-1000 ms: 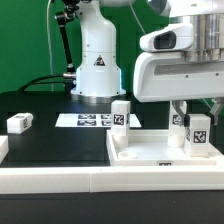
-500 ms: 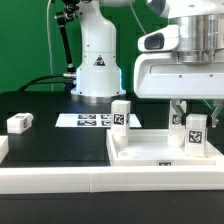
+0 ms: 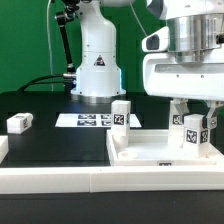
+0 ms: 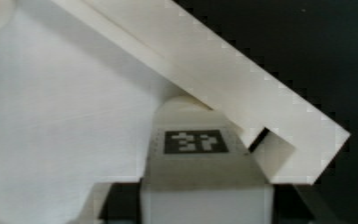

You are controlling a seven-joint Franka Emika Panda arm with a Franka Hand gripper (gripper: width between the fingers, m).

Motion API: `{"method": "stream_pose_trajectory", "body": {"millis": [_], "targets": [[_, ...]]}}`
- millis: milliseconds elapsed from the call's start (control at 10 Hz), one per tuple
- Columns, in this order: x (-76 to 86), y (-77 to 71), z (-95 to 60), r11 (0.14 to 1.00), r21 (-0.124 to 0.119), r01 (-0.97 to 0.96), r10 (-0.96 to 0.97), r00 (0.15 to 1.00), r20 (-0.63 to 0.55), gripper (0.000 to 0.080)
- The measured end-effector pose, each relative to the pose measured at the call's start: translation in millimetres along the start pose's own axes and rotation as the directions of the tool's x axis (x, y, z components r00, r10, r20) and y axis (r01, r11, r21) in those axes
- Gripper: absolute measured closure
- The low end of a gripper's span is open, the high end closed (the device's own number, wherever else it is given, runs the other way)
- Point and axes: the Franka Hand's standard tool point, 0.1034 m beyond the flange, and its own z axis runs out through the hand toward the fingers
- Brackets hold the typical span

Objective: Assemble square table

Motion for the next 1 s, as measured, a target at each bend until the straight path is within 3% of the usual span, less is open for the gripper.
{"method": "stream_pose_trajectory", "body": {"millis": [600, 1000], "targets": [[-1.5, -0.9, 0.2, 0.919, 0.005, -0.394, 0.394, 0.919, 0.028, 0.0509], [-0.7, -0.7, 0.4, 0.913, 0.007, -0.408, 0.408, 0.912, 0.041, 0.0503]]}}
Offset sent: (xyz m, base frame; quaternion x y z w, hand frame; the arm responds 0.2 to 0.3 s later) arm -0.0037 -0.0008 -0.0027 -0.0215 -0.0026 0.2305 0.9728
